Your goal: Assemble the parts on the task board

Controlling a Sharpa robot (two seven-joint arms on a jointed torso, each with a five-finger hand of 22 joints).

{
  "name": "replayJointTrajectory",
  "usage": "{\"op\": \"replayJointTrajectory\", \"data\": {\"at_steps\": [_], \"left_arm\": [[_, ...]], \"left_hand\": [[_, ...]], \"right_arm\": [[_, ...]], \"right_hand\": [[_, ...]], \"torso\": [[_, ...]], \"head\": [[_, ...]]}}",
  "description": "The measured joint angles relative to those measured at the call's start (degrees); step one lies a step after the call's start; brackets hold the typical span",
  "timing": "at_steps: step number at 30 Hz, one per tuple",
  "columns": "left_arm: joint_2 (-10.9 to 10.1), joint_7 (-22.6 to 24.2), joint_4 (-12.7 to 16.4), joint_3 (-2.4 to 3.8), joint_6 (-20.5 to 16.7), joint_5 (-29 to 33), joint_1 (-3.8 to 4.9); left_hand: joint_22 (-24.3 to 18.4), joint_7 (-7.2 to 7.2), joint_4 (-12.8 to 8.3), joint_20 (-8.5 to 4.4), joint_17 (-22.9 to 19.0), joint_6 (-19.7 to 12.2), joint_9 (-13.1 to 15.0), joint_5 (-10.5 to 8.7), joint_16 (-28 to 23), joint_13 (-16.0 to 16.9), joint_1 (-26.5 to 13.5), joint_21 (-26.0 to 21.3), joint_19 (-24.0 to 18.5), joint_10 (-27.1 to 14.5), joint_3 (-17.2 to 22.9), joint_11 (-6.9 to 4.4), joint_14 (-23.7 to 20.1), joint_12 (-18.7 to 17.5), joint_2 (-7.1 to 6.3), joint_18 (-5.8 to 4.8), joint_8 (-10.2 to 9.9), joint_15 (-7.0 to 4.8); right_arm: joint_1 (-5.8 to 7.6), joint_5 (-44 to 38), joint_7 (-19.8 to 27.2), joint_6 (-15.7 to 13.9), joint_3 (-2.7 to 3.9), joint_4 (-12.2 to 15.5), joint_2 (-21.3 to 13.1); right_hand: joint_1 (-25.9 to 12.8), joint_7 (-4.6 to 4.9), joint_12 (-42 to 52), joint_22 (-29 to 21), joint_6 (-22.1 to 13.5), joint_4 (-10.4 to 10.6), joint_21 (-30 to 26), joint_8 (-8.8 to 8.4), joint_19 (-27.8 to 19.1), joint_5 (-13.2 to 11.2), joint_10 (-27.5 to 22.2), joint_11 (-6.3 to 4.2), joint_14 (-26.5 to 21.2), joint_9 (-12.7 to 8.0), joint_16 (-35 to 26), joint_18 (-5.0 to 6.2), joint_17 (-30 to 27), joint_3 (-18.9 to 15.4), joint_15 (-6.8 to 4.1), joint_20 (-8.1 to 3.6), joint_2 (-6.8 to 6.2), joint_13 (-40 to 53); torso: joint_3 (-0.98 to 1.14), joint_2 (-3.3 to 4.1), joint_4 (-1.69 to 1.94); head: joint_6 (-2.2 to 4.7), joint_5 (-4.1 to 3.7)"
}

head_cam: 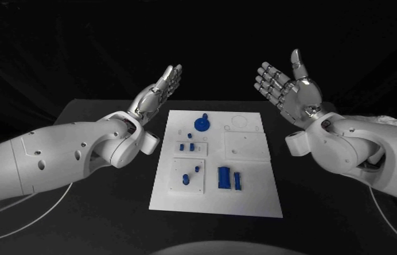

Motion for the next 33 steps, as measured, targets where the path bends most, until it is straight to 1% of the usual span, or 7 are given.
{"op": "replayJointTrajectory", "data": {"at_steps": [3, 7, 12, 15, 18, 24, 33], "left_arm": [[1.3, -0.1, -0.2, 2.23, -2.3, 2.6, -2.45], [3.6, -0.3, -0.6, 5.62, -7.3, 8.1, -6.48], [5.2, -0.6, -1.0, 8.09, -12.8, 14.3, -9.41], [5.7, -0.7, -1.1, 8.83, -15.5, 17.2, -10.37], [5.9, -0.8, -1.1, 9.02, -17.3, 19.3, -10.66], [5.9, -0.9, -1.2, 9.03, -18.9, 21.0, -10.67], [5.9, -1.0, -1.2, 9.04, -19.9, 22.1, -10.67]], "left_hand": [[0.0, 0.0, 0.0, 0.0, 0.0, 0.0, 0.0, 0.0, 0.0, 0.0, -5.5, 0.0, 0.0, 0.0, 0.0, 0.0, 0.0, 0.0, -0.01, 0.0, 0.0, 0.0], [0.0, 0.0, 0.0, 0.0, 0.0, 0.0, 0.0, 0.0, 0.0, 0.0, -5.9, 0.0, 0.0, 0.0, 0.0, 0.0, 0.0, 0.0, -0.03, 0.01, 0.0, 0.0], [0.0, 0.0, 0.0, 0.0, 0.0, 0.0, 0.0, 0.0, 0.0, 0.0, -5.9, 0.0, 0.0, 0.0, 0.0, -0.01, 0.0, 0.0, -0.03, 0.01, 0.0, 0.0], [0.0, 0.0, 0.0, 0.0, 0.0, 0.0, 0.0, 0.0, 0.0, 0.0, -5.9, 0.0, 0.0, 0.0, 0.0, -0.01, 0.0, 0.0, -0.01, 0.01, 0.0, 0.0], [0.0, 0.0, 0.0, 0.0, 0.0, 0.0, 0.0, 0.0, 0.0, 0.0, -5.9, 0.0, 0.0, 0.0, 0.0, -0.01, 0.0, 0.0, -0.01, 0.01, 0.0, 0.0], [0.0, 0.0, 0.0, 0.0, 0.0, 0.0, 0.0, 0.0, 0.0, 0.0, -5.9, 0.0, 0.0, 0.0, 0.0, -0.01, 0.0, 0.0, -0.01, 0.02, 0.0, -0.01], [0.0, 0.0, 0.0, 0.01, 0.0, 0.0, 0.0, 0.0, 0.0, 0.0, -5.9, 0.0, 0.0, 0.0, 0.0, -0.01, 0.0, 0.0, -0.01, 0.01, 0.0, -0.01]], "right_arm": [[-2.27, 0.5, -0.1, -2.6, 1.83, -1.1, 1.9], [-6.6, 1.6, -0.2, -8.4, 5.19, -3.2, 5.7], [-10.65, 3.1, -0.3, -15.9, 8.17, -5.3, 9.1], [-12.3, 4.0, -0.4, -20.0, 9.37, -6.2, 10.5], [-13.32, 4.7, -0.5, -23.3, 10.11, -6.7, 11.4], [-13.77, 5.7, -0.6, -26.8, 10.35, -7.0, 11.7], [-13.77, 6.3, -0.6, -28.6, 10.37, -7.1, 11.7]], "right_hand": [[-5.4, 0.0, 0.0, 0.0, 0.0, 0.0, 0.0, 0.0, 0.0, 0.0, 0.0, 0.0, 0.0, 0.0, 0.0, 0.0, 0.0, 0.0, 0.0, 0.0, -0.03, 0.0], [-6.9, 0.0, 0.0, 0.0, 0.0, 0.0, 0.0, 0.0, 0.0, 0.0, 0.0, 0.0, 0.0, 0.0, 0.0, 0.0, 0.0, 0.0, 0.0, 0.0, 0.03, 0.0], [-7.0, 0.0, 0.0, 0.0, 0.0, 0.0, 0.0, 0.0, 0.0, 0.0, 0.0, 0.0, 0.0, 0.0, 0.0, 0.0, 0.0, 0.0, 0.0, 0.0, -0.04, 0.0], [-7.0, 0.0, 0.0, 0.0, 0.0, 0.0, 0.0, 0.0, 0.0, 0.0, 0.0, 0.0, 0.0, 0.0, 0.0, 0.01, 0.0, 0.0, 0.0, 0.01, -0.04, 0.0], [-7.0, 0.0, 0.0, 0.0, 0.0, 0.0, 0.0, 0.0, 0.0, 0.0, 0.0, 0.0, 0.0, 0.0, 0.0, 0.01, 0.0, 0.0, 0.0, 0.01, -0.04, 0.0], [-7.0, 0.0, 0.0, 0.0, 0.0, 0.0, 0.0, 0.0, 0.0, 0.0, 0.0, 0.0, 0.0, 0.0, 0.0, 0.01, 0.0, 0.0, 0.01, 0.01, -0.03, 0.0], [-7.0, 0.0, 0.0, 0.0, 0.0, 0.0, 0.0, 0.0, 0.0, 0.0, 0.0, 0.0, 0.0, 0.0, 0.0, 0.01, 0.0, 0.0, 0.01, 0.01, -0.03, 0.0]], "torso": [[-0.14, -0.85, 0.13], [-0.35, -2.26, 0.35], [-0.6, -3.86, 0.63], [-0.7, -4.48, 0.73], [-0.75, -4.86, 0.8], [-0.77, -5.1, 0.82], [-0.8, -5.19, 0.83]], "head": [[1.89, -0.5], [4.86, -1.27], [7.73, -2.03], [8.75, -2.32], [9.21, -2.44], [9.42, -2.48], [9.44, -2.49]]}}
